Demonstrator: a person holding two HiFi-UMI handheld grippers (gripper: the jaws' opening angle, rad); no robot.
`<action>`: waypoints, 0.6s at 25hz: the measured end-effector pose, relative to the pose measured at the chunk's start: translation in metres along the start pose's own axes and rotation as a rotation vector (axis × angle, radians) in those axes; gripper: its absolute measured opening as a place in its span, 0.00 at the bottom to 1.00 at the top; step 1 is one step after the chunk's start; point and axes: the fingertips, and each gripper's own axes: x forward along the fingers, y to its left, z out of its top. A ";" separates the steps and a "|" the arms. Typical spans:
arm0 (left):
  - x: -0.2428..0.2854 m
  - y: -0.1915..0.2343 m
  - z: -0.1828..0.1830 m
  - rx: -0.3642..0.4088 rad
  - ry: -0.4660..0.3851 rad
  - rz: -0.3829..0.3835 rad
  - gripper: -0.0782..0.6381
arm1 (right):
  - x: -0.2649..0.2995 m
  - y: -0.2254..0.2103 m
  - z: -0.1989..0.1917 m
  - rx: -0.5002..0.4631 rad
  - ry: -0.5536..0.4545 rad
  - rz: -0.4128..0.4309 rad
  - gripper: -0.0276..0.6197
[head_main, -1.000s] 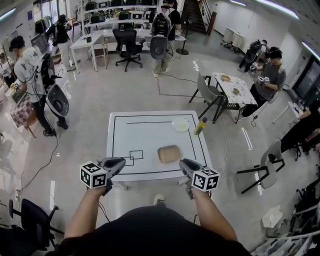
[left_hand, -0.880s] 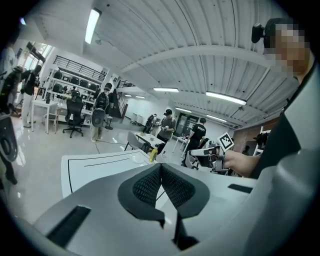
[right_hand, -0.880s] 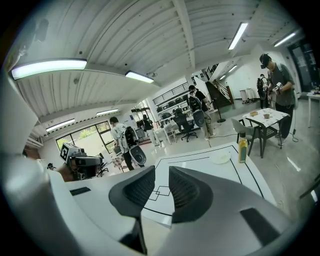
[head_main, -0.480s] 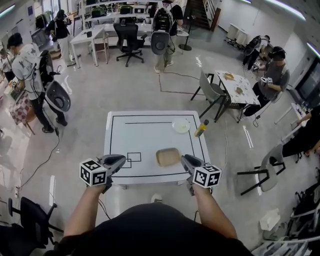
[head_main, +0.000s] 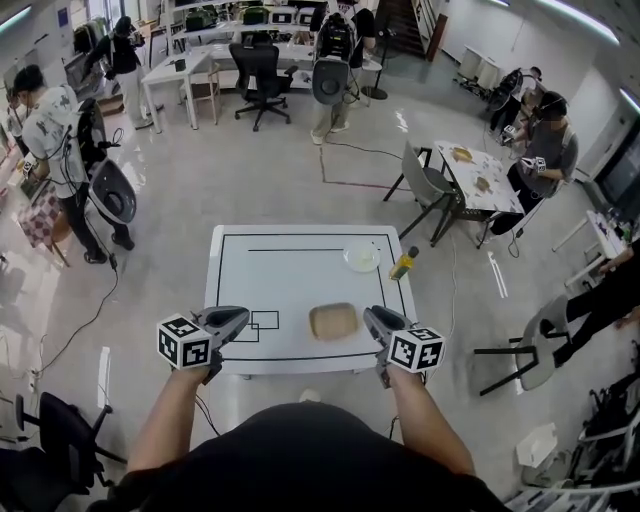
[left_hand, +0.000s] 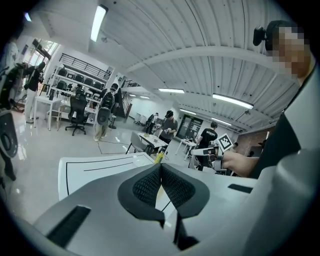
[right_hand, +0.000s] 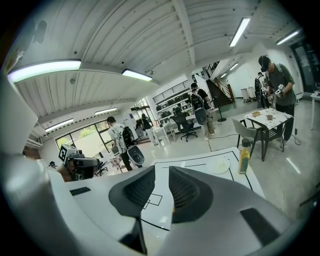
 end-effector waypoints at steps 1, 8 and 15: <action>0.003 0.001 0.000 -0.002 0.002 -0.001 0.14 | 0.003 -0.002 0.002 -0.002 0.001 0.003 0.20; 0.027 0.012 0.002 -0.010 0.014 -0.001 0.14 | 0.020 -0.024 0.010 -0.004 0.011 0.010 0.19; 0.038 0.020 0.012 -0.018 0.021 0.010 0.14 | 0.028 -0.039 0.020 -0.002 0.023 0.008 0.20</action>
